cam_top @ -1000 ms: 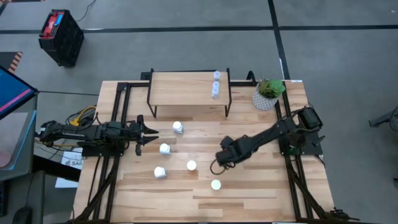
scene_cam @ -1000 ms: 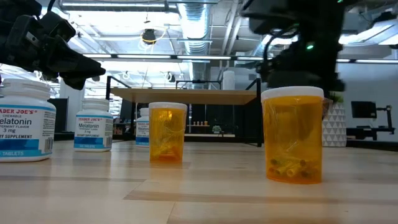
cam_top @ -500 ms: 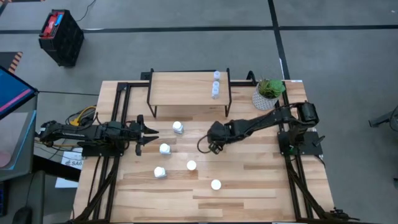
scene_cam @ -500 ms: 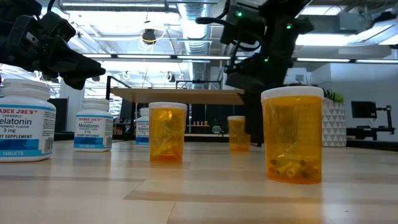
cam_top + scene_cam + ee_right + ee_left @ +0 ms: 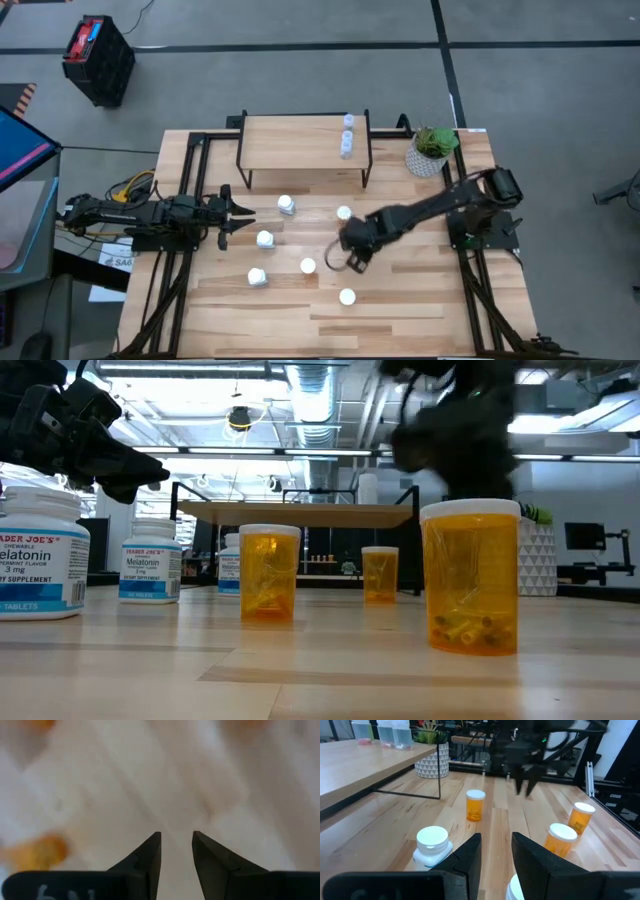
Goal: Pick and place medicine bottles onto shelf by color
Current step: Adjust the bottom orange pill bottle
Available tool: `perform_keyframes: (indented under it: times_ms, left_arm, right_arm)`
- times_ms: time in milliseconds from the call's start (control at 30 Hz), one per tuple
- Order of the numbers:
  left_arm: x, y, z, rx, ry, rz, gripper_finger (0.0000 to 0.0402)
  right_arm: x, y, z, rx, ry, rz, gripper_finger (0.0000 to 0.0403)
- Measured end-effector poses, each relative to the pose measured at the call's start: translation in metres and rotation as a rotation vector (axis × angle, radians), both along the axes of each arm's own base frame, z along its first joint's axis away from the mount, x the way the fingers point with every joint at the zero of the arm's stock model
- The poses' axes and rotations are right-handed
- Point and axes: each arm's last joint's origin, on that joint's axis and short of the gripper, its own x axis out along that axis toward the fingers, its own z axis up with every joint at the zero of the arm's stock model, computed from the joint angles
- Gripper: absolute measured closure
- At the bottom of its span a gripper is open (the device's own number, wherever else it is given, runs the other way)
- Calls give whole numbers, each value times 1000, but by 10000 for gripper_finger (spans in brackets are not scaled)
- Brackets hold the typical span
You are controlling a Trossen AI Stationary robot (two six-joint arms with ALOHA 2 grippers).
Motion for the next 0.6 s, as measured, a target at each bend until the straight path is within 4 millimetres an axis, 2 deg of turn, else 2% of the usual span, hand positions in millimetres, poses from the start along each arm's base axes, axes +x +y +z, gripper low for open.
perform_keyframes:
  times_ms: [167, 367, 500, 600]
  left_arm:
    - [0, 0, 0, 1, 0, -1, 305]
    - [0, 0, 0, 1, 1, -1, 306]
    - [0, 0, 0, 1, 1, -1, 306]
    - [0, 0, 0, 2, 1, -1, 305]
  right_arm:
    - [-16, 50, 8, 53, -28, -14, 271]
    - [-30, 106, 8, 157, -108, -4, 269]
    - [-33, 133, 13, 245, -217, 31, 270]
    - [-29, 143, 14, 263, -313, 35, 274]
